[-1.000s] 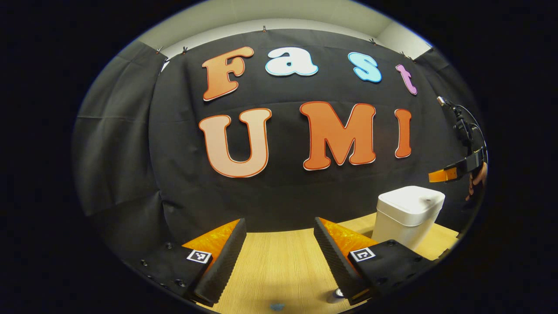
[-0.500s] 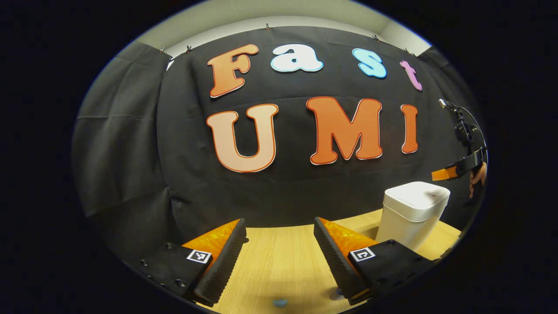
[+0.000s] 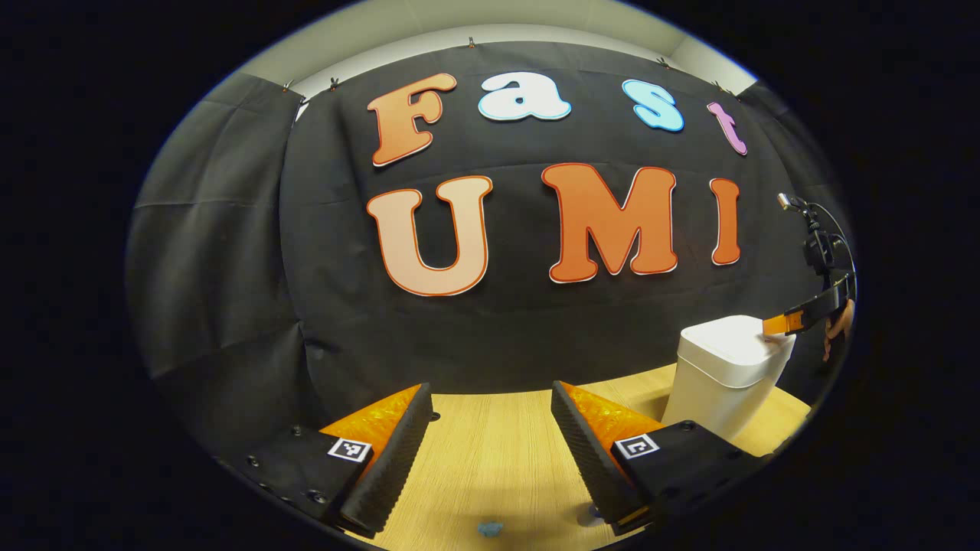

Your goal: Press the lid of the desktop garbage bin to open it, pick up the crumpled paper on the desktop and throw it into the bin, then pick up the pop can on the desktop and drop it into the bin, and finally close the garbage bin lid.

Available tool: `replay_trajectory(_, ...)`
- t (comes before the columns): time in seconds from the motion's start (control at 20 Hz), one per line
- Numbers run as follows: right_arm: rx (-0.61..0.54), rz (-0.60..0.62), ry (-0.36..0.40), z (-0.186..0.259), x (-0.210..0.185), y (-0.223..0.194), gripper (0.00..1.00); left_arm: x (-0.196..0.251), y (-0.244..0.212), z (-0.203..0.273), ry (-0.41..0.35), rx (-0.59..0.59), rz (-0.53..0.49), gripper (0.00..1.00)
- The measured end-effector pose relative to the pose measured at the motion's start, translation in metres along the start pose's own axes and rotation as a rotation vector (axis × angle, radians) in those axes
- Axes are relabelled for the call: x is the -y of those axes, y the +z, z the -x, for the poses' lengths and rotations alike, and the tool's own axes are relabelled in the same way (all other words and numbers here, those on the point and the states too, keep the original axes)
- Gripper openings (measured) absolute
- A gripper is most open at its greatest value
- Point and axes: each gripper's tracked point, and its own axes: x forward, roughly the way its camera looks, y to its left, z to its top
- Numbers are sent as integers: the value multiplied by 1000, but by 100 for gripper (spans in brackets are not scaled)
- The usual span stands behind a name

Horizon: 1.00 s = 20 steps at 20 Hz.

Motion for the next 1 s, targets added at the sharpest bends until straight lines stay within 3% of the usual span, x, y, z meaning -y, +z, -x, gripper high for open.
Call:
replay_trajectory(0.4, 21, -3, -53, 1, 1, -4, 1, 8, -3, -1, -16, -14, -16, 99)
replay_trajectory(0.7, 44, -24, -27, 9, -1, 7, 1, 2, -3, 7, -20, -1, -21, 99)
replay_trajectory(0.8, 65, -40, 15, 19, -10, 18, 1, 0, -5, 9, -20, -3, -14, 99)
replay_trajectory(1.0, 175, -3, 22, 43, -16, 46, 1, -3, -7, 14, -31, -4, -7, 99)
